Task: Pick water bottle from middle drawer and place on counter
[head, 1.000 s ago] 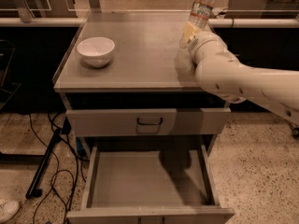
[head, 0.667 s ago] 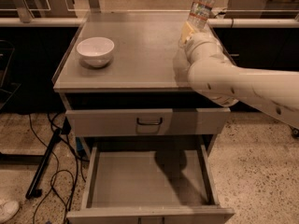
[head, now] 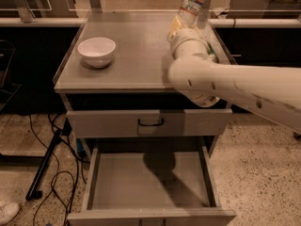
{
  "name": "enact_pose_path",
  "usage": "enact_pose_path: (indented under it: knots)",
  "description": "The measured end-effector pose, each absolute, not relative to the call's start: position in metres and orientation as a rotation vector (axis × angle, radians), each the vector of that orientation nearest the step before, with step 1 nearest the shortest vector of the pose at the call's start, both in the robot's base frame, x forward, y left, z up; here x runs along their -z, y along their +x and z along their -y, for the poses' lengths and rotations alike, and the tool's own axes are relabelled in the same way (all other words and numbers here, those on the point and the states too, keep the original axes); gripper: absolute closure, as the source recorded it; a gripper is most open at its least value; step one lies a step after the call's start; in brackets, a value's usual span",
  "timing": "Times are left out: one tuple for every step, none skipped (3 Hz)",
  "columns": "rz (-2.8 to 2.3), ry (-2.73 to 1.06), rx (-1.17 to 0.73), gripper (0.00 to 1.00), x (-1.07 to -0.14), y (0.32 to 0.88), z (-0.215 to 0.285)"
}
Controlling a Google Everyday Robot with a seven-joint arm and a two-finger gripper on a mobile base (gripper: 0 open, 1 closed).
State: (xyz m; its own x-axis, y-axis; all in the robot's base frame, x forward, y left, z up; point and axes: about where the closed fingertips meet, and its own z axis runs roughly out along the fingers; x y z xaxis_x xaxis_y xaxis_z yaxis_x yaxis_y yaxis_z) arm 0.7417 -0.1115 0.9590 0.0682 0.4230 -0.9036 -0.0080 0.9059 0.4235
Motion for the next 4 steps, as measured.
enact_pose_path:
  knots:
    - [-1.474, 0.348, -0.337, 1.0, -0.959, 0.742, 0.11]
    - [-1.461, 0.292, -0.313, 1.0, -0.956, 0.733, 0.106]
    - [-1.471, 0.196, -0.274, 1.0, -0.945, 0.712, 0.087]
    - [-1.476, 0.2, -0.27, 1.0, -0.943, 0.711, 0.087]
